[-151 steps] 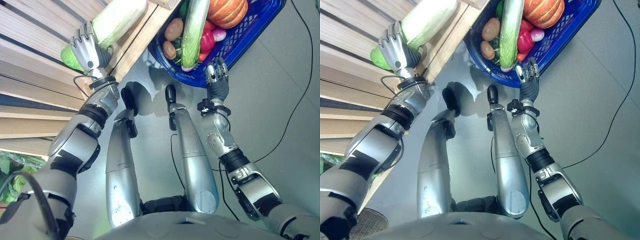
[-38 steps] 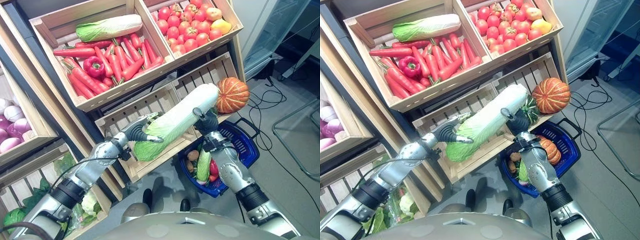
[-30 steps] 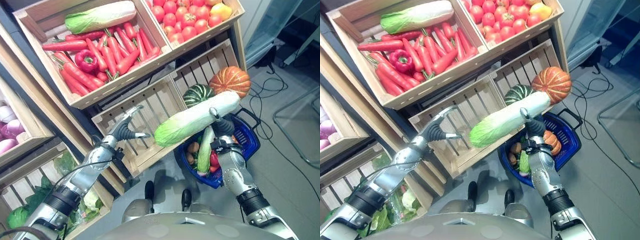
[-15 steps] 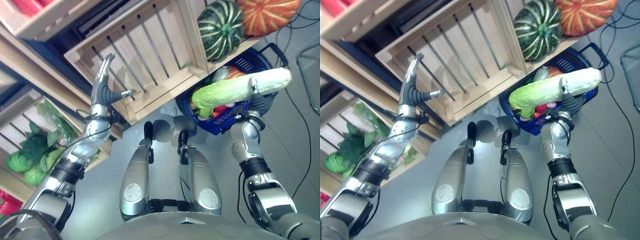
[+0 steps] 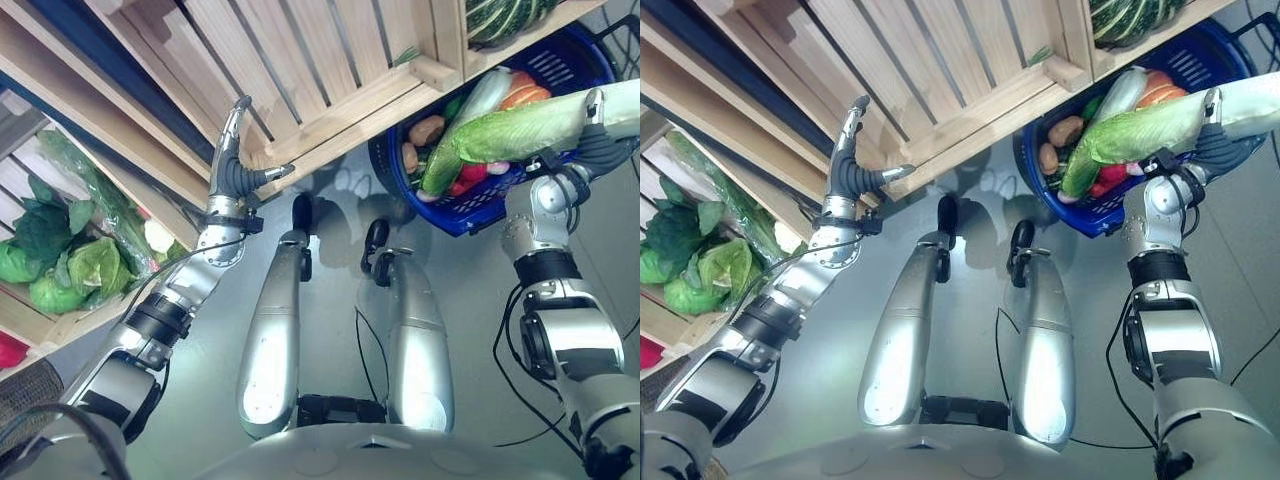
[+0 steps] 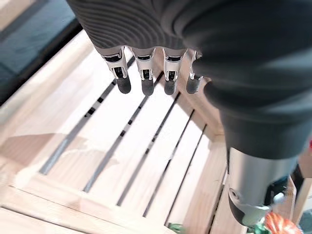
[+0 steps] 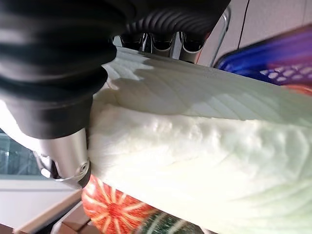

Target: Pick up fruits and vegetables into the basket

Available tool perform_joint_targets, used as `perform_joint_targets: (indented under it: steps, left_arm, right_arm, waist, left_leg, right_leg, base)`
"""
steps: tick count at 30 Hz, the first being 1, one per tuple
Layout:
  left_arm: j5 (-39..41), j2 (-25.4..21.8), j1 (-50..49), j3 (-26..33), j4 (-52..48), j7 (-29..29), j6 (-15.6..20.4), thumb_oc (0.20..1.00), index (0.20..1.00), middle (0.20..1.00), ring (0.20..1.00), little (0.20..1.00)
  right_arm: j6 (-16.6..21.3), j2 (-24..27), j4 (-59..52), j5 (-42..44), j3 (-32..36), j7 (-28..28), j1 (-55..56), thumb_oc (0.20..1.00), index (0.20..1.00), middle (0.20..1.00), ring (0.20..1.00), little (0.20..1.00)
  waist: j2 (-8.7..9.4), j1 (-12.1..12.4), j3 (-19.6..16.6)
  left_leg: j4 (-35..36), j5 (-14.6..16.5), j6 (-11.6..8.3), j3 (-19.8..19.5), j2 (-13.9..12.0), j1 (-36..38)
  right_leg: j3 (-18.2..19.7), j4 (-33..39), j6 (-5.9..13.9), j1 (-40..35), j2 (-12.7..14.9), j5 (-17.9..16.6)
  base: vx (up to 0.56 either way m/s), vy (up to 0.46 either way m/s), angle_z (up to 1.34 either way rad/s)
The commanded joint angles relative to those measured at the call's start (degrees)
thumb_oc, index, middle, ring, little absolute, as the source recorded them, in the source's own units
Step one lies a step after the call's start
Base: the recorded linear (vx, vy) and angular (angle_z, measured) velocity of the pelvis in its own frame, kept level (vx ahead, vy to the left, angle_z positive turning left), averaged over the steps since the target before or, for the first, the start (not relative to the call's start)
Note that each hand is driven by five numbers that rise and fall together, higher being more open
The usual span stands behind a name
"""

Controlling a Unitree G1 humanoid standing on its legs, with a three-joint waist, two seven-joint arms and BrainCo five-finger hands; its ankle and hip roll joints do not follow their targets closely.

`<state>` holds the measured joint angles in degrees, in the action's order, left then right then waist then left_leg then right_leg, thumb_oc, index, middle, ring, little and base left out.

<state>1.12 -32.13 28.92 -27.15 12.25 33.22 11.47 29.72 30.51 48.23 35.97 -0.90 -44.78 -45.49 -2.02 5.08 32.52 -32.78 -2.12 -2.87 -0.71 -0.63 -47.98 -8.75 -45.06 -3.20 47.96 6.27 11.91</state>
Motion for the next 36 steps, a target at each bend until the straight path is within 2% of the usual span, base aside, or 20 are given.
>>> perform_joint_targets:
  steps: [1,2,3,4,5,7,14,15,19,24,26,27,30,32,33,36]
  left_arm:
    - [0.7,1.2,-0.6,1.0,-4.0,0.2,2.7,1.0,1.0,1.0,1.0,1.0]
    - [1.0,1.0,-0.3,0.9,-4.0,-0.2,2.7,1.0,1.0,1.0,1.0,1.0]
    - [1.0,1.0,-0.3,0.9,-4.0,-0.2,2.7,1.0,1.0,1.0,1.0,1.0]
    - [1.0,0.9,-0.3,0.9,-4.1,-0.7,3.1,1.0,1.0,1.0,1.0,1.0]
    - [0.5,0.8,-0.4,0.8,-4.1,-1.0,3.8,1.0,1.0,1.0,1.0,1.0]
    - [0.8,0.3,-0.6,0.5,-4.2,-0.8,4.4,1.0,1.0,1.0,1.0,1.0]
    - [0.8,-0.1,-0.9,0.7,-4.2,-1.5,4.8,1.0,1.0,1.0,1.0,1.0]
    - [0.8,-0.4,-1.2,0.9,-4.3,-2.2,5.0,1.0,1.0,1.0,1.0,1.0]
    - [0.5,-1.4,-2.9,1.8,-4.2,-3.9,5.6,1.0,1.0,1.0,1.0,1.0]
    - [0.4,-2.7,-4.5,2.3,-3.2,-6.4,6.1,1.0,1.0,1.0,1.0,1.0]
    - [0.4,-2.8,-4.8,2.6,-1.9,-6.8,5.9,1.0,1.0,1.0,1.0,1.0]
    - [0.4,-2.8,-4.8,2.6,-1.9,-6.8,5.9,1.0,1.0,1.0,1.0,1.0]
    - [0.5,-2.2,-7.4,2.8,-0.5,-9.1,5.3,1.0,1.0,1.0,1.0,1.0]
    - [0.3,-1.8,-9.4,2.8,0.8,-10.6,5.8,1.0,1.0,1.0,1.0,1.0]
    - [-0.2,-1.2,-11.7,2.8,2.4,-11.5,5.8,1.0,1.0,1.0,1.0,1.0]
    - [-0.2,-0.4,-15.6,3.3,4.3,-13.6,5.9,1.0,1.0,1.0,1.0,1.0]
  right_arm:
    - [0.0,4.8,-2.0,1.2,-0.6,-0.9,0.2,0.2,0.2,0.2,0.2,0.2]
    - [-1.2,5.0,-1.8,1.7,-1.2,-0.5,0.0,0.388,0.388,0.388,0.388,0.388]
    - [-1.2,5.0,-1.8,1.7,-1.2,-0.5,0.0,0.388,0.388,0.388,0.388,0.388]
    - [-1.7,5.2,-1.7,2.5,-1.4,0.0,0.0,0.727,0.727,0.727,0.727,0.727]
    - [-1.8,5.1,-1.2,3.4,-1.4,1.0,0.3,1.0,1.0,1.0,1.0,1.0]
    - [-2.1,5.0,-0.3,5.3,-1.2,4.2,0.8,1.0,1.0,1.0,1.0,1.0]
    - [-4.9,4.3,0.4,5.3,-0.8,6.3,2.4,1.0,1.0,1.0,1.0,1.0]
    - [-7.4,4.1,0.6,4.1,-0.9,5.7,3.1,1.0,1.0,1.0,1.0,1.0]
    - [-13.4,4.4,2.6,3.1,-0.7,4.3,5.2,1.0,1.0,1.0,1.0,1.0]
    - [-16.7,4.9,5.4,-0.4,-0.3,1.7,6.6,1.0,1.0,1.0,1.0,1.0]
    - [-19.7,4.7,5.6,-7.3,-0.9,-0.6,7.4,1.0,1.0,1.0,1.0,1.0]
    - [-19.8,4.7,5.5,-7.4,-0.8,-0.7,7.6,1.0,1.0,1.0,1.0,1.0]
    - [-22.4,3.2,3.0,-9.3,-1.6,-1.2,11.7,1.0,1.0,1.0,1.0,1.0]
    - [-22.1,1.8,1.8,-10.2,-1.5,0.0,15.2,1.0,1.0,1.0,1.0,1.0]
    - [-21.2,0.1,0.8,-11.6,-1.5,2.5,19.0,1.0,1.0,1.0,1.0,1.0]
    - [-19.8,-1.9,-1.3,-11.3,-1.2,6.2,24.9,1.0,1.0,1.0,1.0,1.0]
  waist:
    - [-1.08,-0.8,-2.7]
    - [-1.04,-0.7,-2.7]
    - [-1.04,-0.7,-2.7]
    - [-1.01,-0.8,-2.7]
    - [-1.0,-0.8,-2.7]
    - [-1.0,-0.9,-2.7]
    - [-0.78,-1.0,-2.7]
    - [-0.47,-1.1,-2.7]
    - [0.44,-1.0,-2.7]
    - [1.1,-0.5,-2.7]
    - [1.35,-0.3,-3.1]
    - [1.36,-0.3,-2.8]
    - [1.85,-0.5,-5.8]
    - [2.2,-0.7,-7.9]
    - [2.49,-0.9,-9.9]
    - [2.82,-1.2,-12.5]
  left_leg:
    - [-7.1,12.9,1.52,3.9,4.2,0.8]
    - [-6.8,12.9,1.57,4.0,4.2,0.8]
    - [-6.8,12.9,1.57,4.0,4.2,0.8]
    - [-6.6,12.8,1.53,4.1,4.2,0.8]
    - [-6.3,12.7,1.54,4.2,4.1,1.1]
    - [-5.7,12.8,1.7,4.5,4.1,1.7]
    - [-5.3,13.1,1.43,4.5,4.1,3.5]
    - [-4.1,12.8,1.32,4.5,3.9,5.2]
    - [-0.2,11.8,1.2,3.9,3.4,11.2]
    - [8.0,8.9,0.56,2.0,3.4,21.1]
    - [12.9,7.4,0.32,1.1,3.3,26.5]
    - [13.4,7.2,0.3,1.1,3.4,27.1]
    - [20.8,5.0,0.22,0.2,3.2,32.3]
    - [24.4,4.1,0.23,-0.3,3.0,35.0]
    - [27.2,3.4,0.43,-0.6,2.8,37.4]
    - [30.0,2.7,0.55,-0.5,2.6,40.4]
  right_leg:
    - [-0.9,4.8,4.71,-3.5,-1.0,-2.8]
    - [-1.0,4.9,4.76,-3.4,-1.0,-2.9]
    - [-1.0,4.9,4.76,-3.4,-1.0,-2.9]
    - [-1.0,5.2,4.82,-3.4,-1.0,-3.0]
    - [-1.1,5.6,4.88,-3.8,-1.0,-3.2]
    - [-1.1,6.4,5.01,-4.4,-1.1,-3.4]
    - [-1.2,7.8,5.25,-6.5,-1.1,-3.7]
    - [-1.2,9.4,5.37,-8.3,-1.2,-4.0]
    - [-1.0,13.9,5.43,-14.3,-1.8,-4.6]
    - [-1.3,23.2,5.22,-25.1,-3.2,-6.0]
    - [-1.7,28.2,5.12,-30.7,-3.2,-6.9]
    - [-1.7,28.6,5.12,-31.3,-3.2,-7.0]
    - [-1.9,35.0,5.41,-36.3,-3.5,-8.8]
    - [-2.0,38.2,5.57,-39.2,-3.6,-9.7]
    - [-1.8,40.5,5.78,-41.3,-3.6,-10.4]
    - [-1.7,43.1,6.21,-44.0,-3.5,-11.3]
  base:
    - [0.02,-0.027,0.05]
    - [0.02,-0.018,0.03]
    - [0.02,-0.018,0.04]
    - [0.0,0.0,0.0]
    - [0.04,-0.02,0.02]
    - [0.05,-0.015,0.02]
    - [0.05,-0.02,0.0]
    - [0.07,-0.029,0.0]
    - [0.09,-0.044,-0.03]
    - [0.1,-0.048,-0.06]
    - [0.1,-0.03,-0.03]
    - [0.11,-0.02,-0.03]
    - [0.12,0.0,0.08]
    - [0.16,0.025,0.04]
    - [0.19,0.045,0.02]
    - [0.13,0.043,-0.03]
